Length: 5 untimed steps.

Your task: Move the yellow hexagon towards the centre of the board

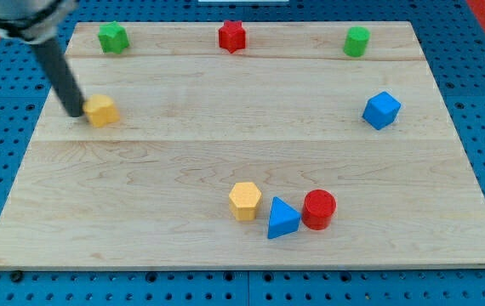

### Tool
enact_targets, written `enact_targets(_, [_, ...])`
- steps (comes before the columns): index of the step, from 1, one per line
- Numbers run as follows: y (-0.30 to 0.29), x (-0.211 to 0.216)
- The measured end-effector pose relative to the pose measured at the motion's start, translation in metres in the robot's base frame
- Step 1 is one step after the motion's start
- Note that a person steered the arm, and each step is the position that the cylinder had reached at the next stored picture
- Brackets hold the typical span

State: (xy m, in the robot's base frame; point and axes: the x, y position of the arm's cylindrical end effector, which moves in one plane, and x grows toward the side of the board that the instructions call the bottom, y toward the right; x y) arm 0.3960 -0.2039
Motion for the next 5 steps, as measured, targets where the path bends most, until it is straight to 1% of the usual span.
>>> enact_targets(1, [0.065, 0.0])
enact_targets(2, [0.109, -0.002])
enact_targets(3, [0.146, -0.012])
enact_targets(4, [0.176, -0.046])
enact_targets(5, [0.192, -0.029])
